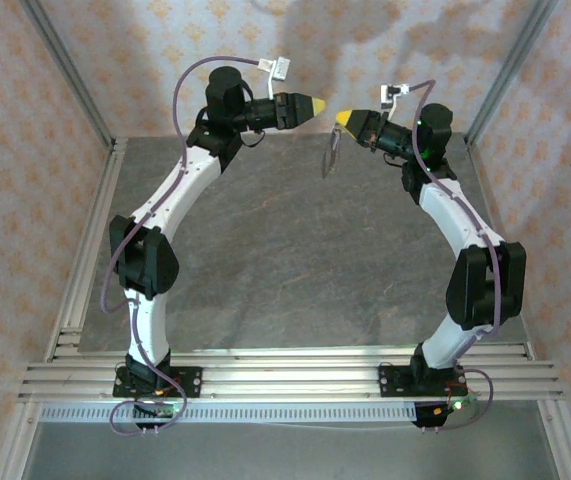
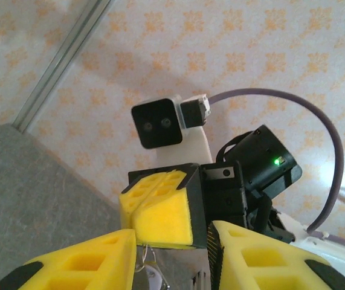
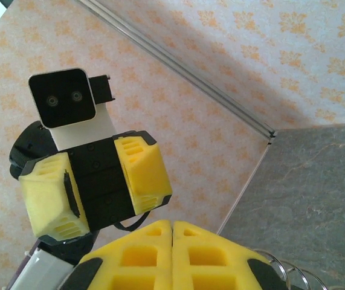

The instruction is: Put the keys on the keyring

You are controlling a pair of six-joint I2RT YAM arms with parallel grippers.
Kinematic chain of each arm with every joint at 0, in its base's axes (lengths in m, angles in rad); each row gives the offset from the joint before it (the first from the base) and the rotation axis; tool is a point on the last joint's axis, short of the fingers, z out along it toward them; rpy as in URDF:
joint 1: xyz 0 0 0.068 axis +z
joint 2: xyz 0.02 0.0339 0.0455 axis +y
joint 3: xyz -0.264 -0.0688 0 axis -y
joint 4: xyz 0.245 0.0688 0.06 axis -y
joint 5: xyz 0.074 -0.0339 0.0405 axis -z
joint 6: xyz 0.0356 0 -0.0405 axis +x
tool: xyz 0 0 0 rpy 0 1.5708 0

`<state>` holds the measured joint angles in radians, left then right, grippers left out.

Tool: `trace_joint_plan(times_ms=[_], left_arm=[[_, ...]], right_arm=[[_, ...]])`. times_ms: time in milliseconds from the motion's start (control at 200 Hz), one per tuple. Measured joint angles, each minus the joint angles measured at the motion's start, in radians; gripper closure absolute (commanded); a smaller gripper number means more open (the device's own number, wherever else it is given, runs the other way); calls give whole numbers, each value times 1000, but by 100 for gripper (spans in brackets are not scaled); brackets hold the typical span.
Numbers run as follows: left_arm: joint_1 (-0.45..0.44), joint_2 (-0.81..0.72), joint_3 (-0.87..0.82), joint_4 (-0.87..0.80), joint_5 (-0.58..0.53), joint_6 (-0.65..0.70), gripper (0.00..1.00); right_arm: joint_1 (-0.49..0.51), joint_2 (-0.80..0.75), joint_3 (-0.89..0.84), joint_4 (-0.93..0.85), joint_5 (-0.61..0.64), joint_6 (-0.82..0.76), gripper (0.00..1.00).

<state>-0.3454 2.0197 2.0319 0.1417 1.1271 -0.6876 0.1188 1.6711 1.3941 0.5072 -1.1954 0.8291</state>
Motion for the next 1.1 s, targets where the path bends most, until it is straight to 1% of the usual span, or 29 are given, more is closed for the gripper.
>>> trace_joint_plan(times_ms=[170,270,475,616,881,1001,1101], left_arm=[[0,13,27,-53,45,33,63],[-5,31,56,-114,69,72,63],[-28,61,114,-235,82,158,64],[-37,76,135,-262,86,172,65],[-47,99,158,-268,93,175,72],[-48,101,159,-268,93,173,71],[-48,101,159,-266,92,172,69]], right_arm=[[0,1,14,-6,-18,0,100],[0,1,18,-6,-27,0,100],[0,1,18,-6,-36,0,100],[0,1,18,-6,-36,0,100],[0,1,18,-6,-36,0,100],[0,1,18,-6,-36,0,100],[0,1,18,-6,-36,-1,100]])
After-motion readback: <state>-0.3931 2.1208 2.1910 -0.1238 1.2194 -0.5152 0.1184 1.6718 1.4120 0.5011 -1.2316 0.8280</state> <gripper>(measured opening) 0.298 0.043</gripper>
